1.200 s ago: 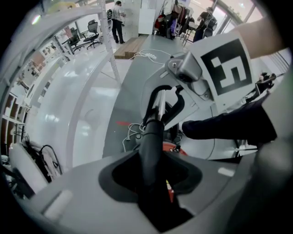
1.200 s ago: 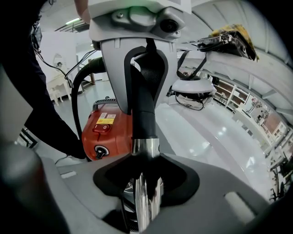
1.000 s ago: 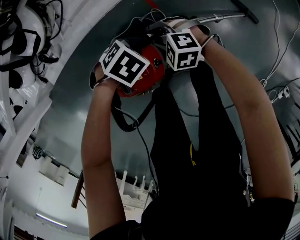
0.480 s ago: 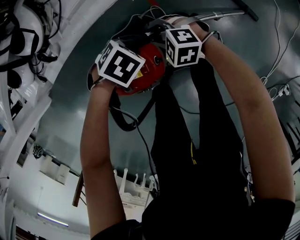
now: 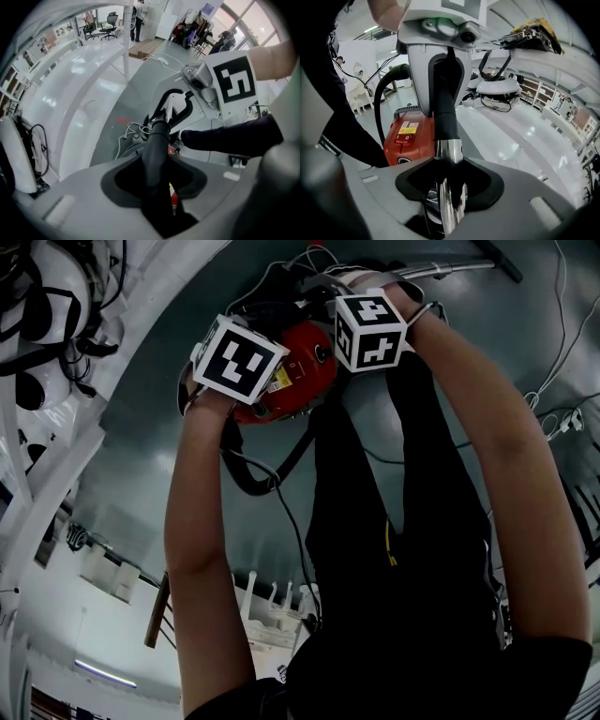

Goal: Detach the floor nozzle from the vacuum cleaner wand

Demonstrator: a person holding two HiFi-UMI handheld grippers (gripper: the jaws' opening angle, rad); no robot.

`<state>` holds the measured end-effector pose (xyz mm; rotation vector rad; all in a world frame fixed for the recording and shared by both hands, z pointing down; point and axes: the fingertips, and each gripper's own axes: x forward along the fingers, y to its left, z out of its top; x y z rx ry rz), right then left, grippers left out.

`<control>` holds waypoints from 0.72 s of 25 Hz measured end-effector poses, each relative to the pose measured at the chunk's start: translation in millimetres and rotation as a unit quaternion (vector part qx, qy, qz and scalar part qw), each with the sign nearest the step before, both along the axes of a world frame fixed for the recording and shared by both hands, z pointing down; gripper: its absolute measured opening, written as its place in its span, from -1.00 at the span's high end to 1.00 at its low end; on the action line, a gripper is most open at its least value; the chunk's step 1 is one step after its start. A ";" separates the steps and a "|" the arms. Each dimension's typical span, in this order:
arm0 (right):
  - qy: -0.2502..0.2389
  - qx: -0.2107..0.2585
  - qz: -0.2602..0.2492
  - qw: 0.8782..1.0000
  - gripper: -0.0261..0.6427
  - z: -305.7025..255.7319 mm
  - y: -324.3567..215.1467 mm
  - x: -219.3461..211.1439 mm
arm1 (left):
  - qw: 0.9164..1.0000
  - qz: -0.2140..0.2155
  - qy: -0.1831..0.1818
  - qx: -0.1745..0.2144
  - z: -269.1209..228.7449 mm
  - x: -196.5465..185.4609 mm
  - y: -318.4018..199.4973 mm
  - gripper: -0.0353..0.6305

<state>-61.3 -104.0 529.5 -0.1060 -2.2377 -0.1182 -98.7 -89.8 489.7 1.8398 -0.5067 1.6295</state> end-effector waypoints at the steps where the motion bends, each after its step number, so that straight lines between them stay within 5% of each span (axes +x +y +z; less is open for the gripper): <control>1: 0.002 -0.002 0.000 1.000 0.42 1.3 1.1 0.1 | 1.000 -0.005 0.000 -0.011 1.2 -1.9 3.7 0.44; 15: -0.026 -0.034 0.000 0.999 0.41 -6.5 7.1 -4.5 | 1.000 -0.012 -0.003 -0.010 -11.7 -12.0 13.3 0.45; 18: -0.021 -0.011 0.000 1.000 0.42 -8.4 7.5 -2.4 | 1.000 -0.014 0.003 -0.015 -10.8 -11.1 15.3 0.45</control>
